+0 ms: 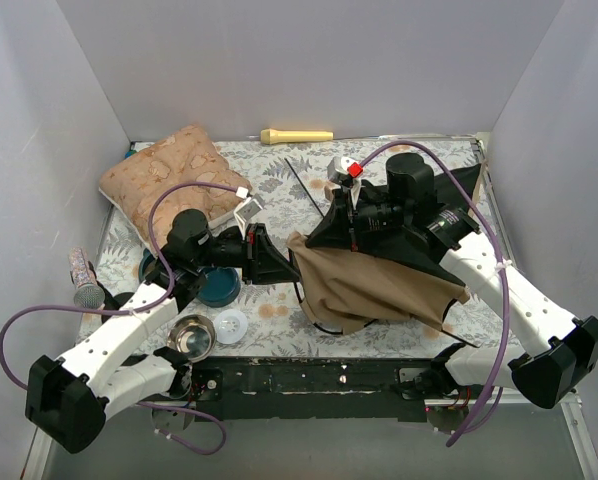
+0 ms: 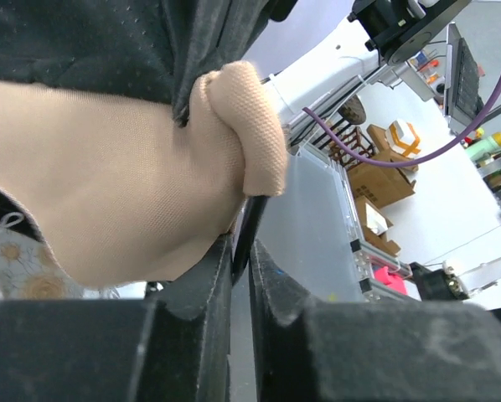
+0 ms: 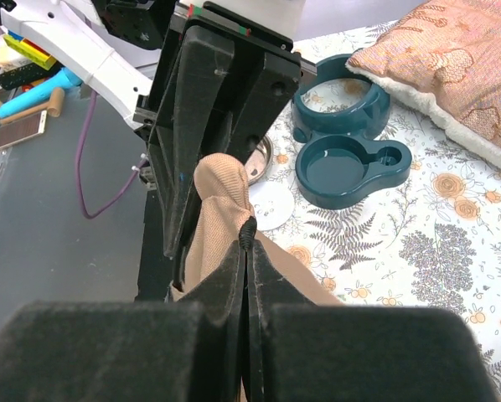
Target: Set up the pet tent
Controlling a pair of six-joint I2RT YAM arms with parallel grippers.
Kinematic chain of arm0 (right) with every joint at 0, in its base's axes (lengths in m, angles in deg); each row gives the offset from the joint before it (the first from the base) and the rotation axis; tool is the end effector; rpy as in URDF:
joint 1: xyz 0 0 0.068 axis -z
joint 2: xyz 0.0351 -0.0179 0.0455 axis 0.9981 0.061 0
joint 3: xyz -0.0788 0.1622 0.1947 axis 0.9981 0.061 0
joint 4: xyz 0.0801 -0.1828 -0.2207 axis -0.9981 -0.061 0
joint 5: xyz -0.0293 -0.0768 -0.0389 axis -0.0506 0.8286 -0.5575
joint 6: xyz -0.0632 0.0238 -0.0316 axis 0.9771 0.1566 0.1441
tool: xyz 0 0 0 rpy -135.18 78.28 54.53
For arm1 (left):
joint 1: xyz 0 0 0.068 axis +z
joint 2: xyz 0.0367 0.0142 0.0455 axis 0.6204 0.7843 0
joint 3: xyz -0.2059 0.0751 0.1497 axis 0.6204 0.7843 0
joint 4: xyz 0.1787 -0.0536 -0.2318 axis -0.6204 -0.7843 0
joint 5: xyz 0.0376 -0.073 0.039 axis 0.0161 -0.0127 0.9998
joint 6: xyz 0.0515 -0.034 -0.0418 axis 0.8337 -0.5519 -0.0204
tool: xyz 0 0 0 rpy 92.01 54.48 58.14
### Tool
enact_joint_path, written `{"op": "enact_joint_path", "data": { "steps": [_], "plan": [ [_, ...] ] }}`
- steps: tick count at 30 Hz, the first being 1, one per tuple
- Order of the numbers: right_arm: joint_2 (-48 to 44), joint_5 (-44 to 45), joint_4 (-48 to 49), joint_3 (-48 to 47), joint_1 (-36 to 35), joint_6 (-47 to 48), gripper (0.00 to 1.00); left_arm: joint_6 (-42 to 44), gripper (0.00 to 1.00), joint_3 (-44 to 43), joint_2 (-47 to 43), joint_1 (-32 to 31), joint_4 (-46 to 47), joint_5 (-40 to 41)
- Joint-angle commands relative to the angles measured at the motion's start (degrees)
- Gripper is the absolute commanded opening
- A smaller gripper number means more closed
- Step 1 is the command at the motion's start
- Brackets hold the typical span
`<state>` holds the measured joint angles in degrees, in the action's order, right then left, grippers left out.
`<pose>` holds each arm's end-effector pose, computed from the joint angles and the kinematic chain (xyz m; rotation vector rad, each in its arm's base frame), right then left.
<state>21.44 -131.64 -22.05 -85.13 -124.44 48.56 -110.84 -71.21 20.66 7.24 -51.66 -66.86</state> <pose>0.2271 0.2393 0.3975 -1.2300 1.4608 1.2579 0.2031 -0.1871 0.3095 0.2954 2.1435 -2.1164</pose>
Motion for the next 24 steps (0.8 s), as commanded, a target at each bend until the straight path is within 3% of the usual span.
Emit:
{"op": "enact_joint_path", "data": {
  "steps": [1,3,7,12,17,20,22,24],
  "plan": [
    [-0.5,-1.6,0.7,-2.4,0.0,0.0,0.01,-2.3,0.00,-0.8,0.3,0.3,4.9,-2.0],
    [0.2,-2.7,-0.6,-3.3,0.0,0.7,0.01,-2.5,0.00,-0.9,0.5,0.3,4.8,-3.6],
    [1.5,-3.9,-4.4,-6.2,0.0,3.0,0.39,1.4,0.00,-3.5,2.2,0.3,-4.7,-7.0],
    [2.3,-4.7,-8.5,-8.3,0.1,6.0,0.57,9.1,0.00,-6.5,3.6,0.4,-16.5,-7.5],
    [3.8,-7.4,-7.6,-9.3,0.0,5.0,0.54,11.6,0.00,-8.9,6.7,0.3,-20.8,-8.0],
    [5.0,-8.0,-6.8,-9.6,0.0,4.0,0.46,12.5,0.00,-9.9,7.8,0.2,-21.9,-8.7],
    [5.9,-8.5,-6.9,-10.1,-0.1,3.8,0.38,12.7,0.00,-10.3,8.4,0.2,-22.4,-9.0],
    [6.4,-8.8,-6.9,-10.5,-0.1,3.7,0.24,12.9,0.00,-10.6,8.9,0.2,-23.1,-9.3]
  ]
}}
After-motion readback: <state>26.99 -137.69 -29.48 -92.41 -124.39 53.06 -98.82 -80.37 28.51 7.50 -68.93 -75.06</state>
